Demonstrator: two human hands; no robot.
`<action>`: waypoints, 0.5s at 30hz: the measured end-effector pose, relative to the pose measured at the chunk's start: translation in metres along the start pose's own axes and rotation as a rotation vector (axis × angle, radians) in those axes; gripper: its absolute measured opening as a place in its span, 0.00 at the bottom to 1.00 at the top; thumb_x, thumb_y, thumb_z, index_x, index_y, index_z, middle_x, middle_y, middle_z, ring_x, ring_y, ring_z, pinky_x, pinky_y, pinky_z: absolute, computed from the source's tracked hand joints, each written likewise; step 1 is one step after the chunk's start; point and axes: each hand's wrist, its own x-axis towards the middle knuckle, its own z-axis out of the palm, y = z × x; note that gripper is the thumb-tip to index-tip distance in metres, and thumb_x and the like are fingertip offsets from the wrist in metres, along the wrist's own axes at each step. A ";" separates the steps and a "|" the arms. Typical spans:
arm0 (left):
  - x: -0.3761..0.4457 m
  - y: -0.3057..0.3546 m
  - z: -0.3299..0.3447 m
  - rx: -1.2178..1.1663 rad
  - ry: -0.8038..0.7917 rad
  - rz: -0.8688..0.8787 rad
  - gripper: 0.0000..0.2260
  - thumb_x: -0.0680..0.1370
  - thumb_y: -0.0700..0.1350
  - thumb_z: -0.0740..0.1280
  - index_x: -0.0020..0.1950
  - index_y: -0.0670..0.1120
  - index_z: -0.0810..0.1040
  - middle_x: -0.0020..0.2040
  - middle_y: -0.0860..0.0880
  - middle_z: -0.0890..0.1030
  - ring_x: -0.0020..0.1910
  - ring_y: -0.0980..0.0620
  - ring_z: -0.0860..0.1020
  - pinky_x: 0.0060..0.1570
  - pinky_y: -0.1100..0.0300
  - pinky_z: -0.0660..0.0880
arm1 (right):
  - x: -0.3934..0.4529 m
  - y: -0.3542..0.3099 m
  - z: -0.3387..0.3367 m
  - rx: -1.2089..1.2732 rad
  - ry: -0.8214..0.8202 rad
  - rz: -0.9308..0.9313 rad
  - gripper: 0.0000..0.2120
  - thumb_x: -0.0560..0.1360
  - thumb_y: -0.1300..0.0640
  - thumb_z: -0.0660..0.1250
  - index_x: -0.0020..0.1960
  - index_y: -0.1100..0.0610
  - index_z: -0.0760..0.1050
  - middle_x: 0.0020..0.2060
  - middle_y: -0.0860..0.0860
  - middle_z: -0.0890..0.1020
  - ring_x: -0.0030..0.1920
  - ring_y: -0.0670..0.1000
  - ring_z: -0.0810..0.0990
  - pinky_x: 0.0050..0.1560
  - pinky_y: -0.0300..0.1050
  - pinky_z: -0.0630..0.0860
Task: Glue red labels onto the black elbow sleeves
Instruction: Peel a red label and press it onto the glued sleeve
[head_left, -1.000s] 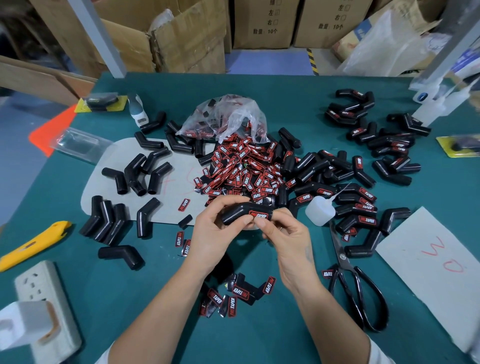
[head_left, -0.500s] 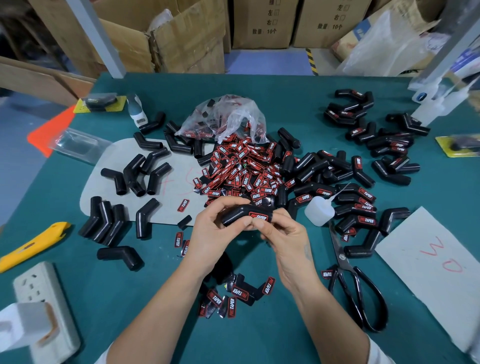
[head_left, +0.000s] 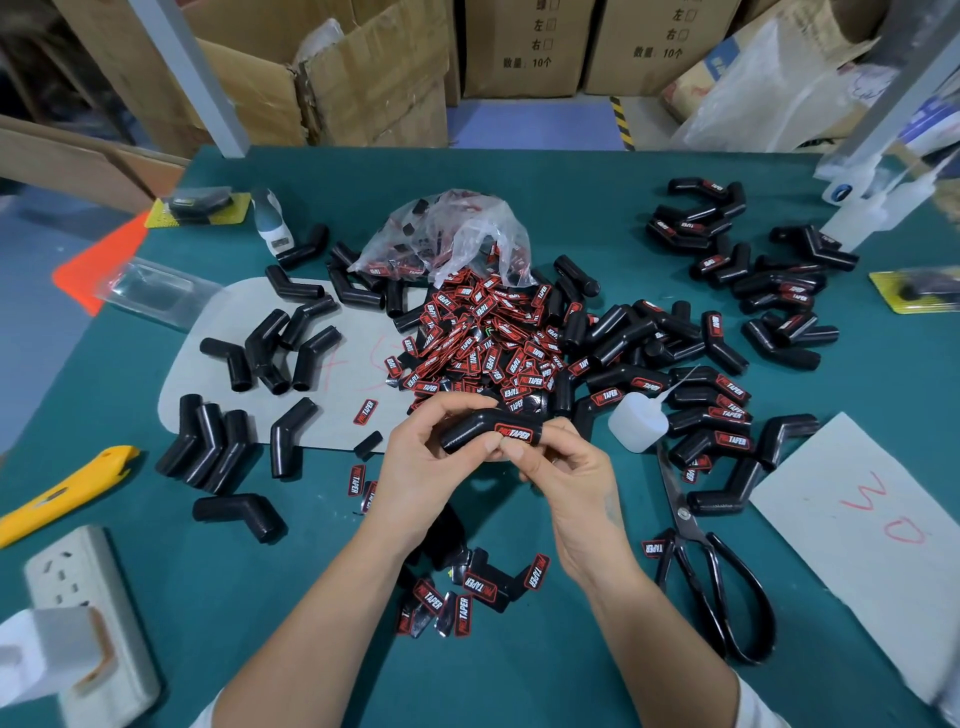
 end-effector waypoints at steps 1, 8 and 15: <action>0.000 0.000 0.000 0.013 0.001 0.001 0.15 0.74 0.36 0.76 0.53 0.55 0.86 0.51 0.49 0.87 0.50 0.54 0.85 0.51 0.64 0.80 | 0.000 0.000 0.001 0.002 0.007 -0.003 0.06 0.72 0.58 0.77 0.47 0.58 0.89 0.41 0.43 0.80 0.40 0.39 0.78 0.42 0.29 0.74; 0.001 0.001 -0.001 -0.025 -0.009 -0.028 0.14 0.74 0.37 0.76 0.53 0.55 0.86 0.51 0.48 0.87 0.50 0.51 0.86 0.51 0.61 0.81 | 0.000 -0.001 -0.002 -0.043 -0.008 0.008 0.04 0.74 0.56 0.76 0.47 0.54 0.90 0.41 0.44 0.79 0.41 0.41 0.75 0.43 0.30 0.72; 0.003 0.001 -0.003 -0.059 -0.014 -0.051 0.13 0.74 0.37 0.75 0.53 0.53 0.86 0.50 0.48 0.87 0.46 0.52 0.86 0.49 0.62 0.82 | 0.001 -0.003 -0.007 -0.063 -0.053 0.028 0.05 0.75 0.56 0.75 0.48 0.54 0.90 0.43 0.47 0.79 0.41 0.43 0.74 0.41 0.32 0.70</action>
